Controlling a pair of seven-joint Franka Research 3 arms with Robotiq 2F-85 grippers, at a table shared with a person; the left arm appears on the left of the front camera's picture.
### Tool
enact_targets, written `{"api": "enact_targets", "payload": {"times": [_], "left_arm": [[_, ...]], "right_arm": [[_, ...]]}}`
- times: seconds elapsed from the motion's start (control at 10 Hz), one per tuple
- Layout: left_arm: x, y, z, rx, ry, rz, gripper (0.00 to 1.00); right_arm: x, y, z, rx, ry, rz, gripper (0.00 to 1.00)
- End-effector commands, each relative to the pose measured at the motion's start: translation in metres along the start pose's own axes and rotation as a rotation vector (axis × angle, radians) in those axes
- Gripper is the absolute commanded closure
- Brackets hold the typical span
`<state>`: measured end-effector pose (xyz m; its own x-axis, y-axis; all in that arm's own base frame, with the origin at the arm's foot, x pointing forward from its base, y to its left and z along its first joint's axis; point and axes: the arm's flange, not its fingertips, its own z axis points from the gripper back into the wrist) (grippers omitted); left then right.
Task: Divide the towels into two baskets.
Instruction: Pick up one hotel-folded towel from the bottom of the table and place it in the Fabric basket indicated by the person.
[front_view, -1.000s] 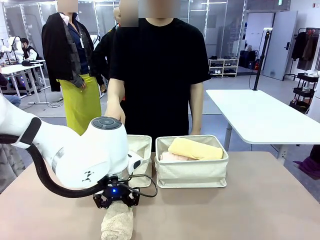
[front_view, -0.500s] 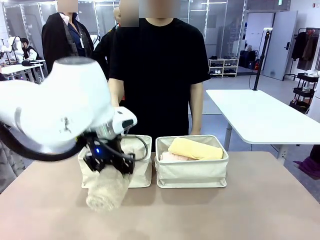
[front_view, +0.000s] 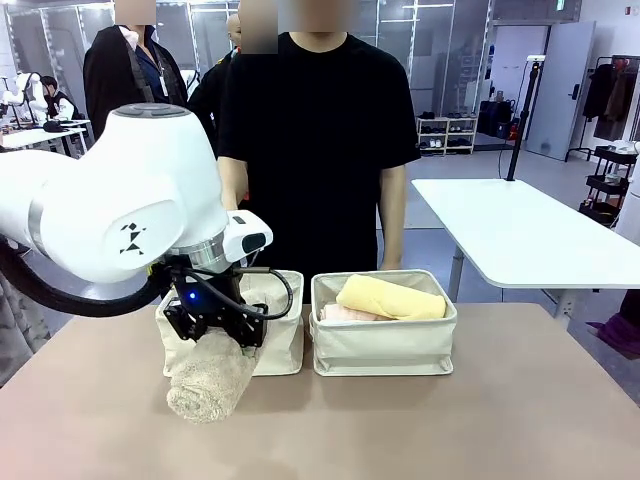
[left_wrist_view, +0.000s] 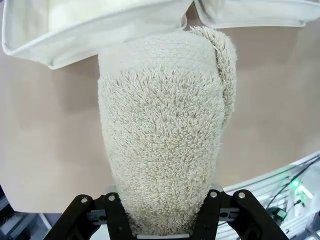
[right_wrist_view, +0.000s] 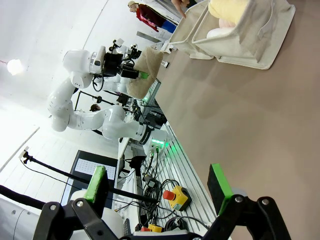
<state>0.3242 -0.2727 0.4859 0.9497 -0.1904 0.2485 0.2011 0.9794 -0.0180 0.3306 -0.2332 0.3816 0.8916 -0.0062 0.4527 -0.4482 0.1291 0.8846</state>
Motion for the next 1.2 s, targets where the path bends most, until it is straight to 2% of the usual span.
{"api": "enact_targets", "payload": {"times": [0.0, 0.1, 0.2, 0.4, 0.7, 0.9, 1.1], "left_arm": [[0.002, 0.001, 0.003, -0.003, -0.006, 0.003, 0.52], [0.015, 0.014, 0.023, 0.075, -0.15, -0.064, 0.52], [0.03, 0.028, 0.034, 0.013, -0.141, -0.228, 0.52], [0.056, 0.057, 0.035, 0.063, -0.055, -0.465, 0.52], [0.1, 0.074, 0.017, 0.137, -0.106, -0.848, 0.52], [0.121, 0.073, 0.007, 0.159, -0.144, -1.011, 0.52], [0.146, 0.066, -0.008, 0.16, -0.14, -1.078, 0.52]], "right_arm": [[0.0, 0.002, -0.001, 0.001, 0.003, 0.002, 0.0], [0.0, 0.002, -0.001, 0.001, 0.003, 0.002, 0.0], [0.0, 0.002, -0.001, 0.001, 0.003, 0.002, 0.0], [0.0, 0.002, -0.001, 0.001, 0.003, 0.002, 0.0], [0.0, 0.002, -0.001, 0.001, 0.003, 0.002, 0.0], [0.0, 0.002, -0.001, 0.001, 0.003, 0.002, 0.0], [0.0, 0.002, -0.001, 0.001, 0.003, 0.002, 0.0]]}}
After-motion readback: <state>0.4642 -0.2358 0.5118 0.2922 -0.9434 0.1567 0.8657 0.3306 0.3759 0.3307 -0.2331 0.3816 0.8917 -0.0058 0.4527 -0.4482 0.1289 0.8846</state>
